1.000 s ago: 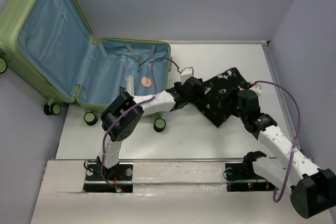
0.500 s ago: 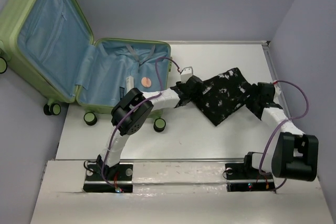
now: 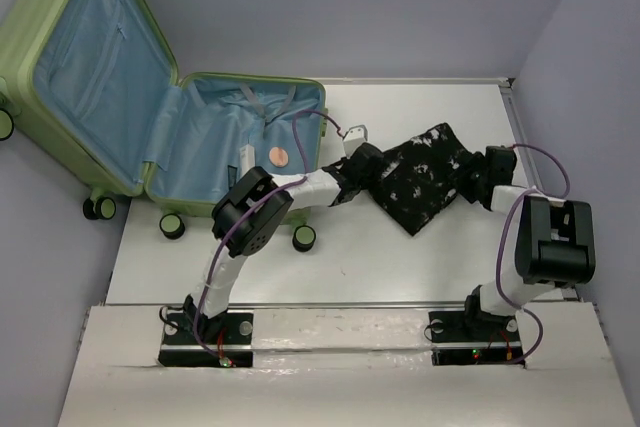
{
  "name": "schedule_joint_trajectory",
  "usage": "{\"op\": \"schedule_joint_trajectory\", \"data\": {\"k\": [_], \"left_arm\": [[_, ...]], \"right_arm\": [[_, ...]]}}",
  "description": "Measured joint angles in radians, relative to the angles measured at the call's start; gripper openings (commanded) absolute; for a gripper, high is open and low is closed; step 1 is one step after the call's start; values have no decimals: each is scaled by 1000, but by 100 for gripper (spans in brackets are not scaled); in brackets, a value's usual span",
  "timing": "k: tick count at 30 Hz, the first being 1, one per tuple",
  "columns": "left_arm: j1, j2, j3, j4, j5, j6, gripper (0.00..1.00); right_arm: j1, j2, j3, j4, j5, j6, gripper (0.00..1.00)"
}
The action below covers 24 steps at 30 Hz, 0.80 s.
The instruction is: Pack the luggage
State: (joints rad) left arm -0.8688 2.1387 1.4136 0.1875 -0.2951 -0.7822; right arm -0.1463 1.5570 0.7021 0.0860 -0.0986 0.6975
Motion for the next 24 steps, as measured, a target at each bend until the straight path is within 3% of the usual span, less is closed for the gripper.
{"op": "schedule_joint_trajectory", "data": {"k": [1,5,12,17,20,24], "left_arm": [[2,0,0,4,1,0,10],[11,0,-6,21,6,8,6],[19,-24,-45,56,12,32,6],[14,-134,-53,1,47,74,6],[14,-249,-34,-48,55,109,6],[63,-416,39,-116,92,151,6]], "right_arm": [[-6,17,-7,35,-25,13,32],[-12,52,-34,135,-91,68,7],[-24,-3,-113,284,-193,122,7],[8,-198,-104,243,-269,119,7],[71,-314,-40,183,-270,104,7],[207,-352,119,147,-233,99,7]]}}
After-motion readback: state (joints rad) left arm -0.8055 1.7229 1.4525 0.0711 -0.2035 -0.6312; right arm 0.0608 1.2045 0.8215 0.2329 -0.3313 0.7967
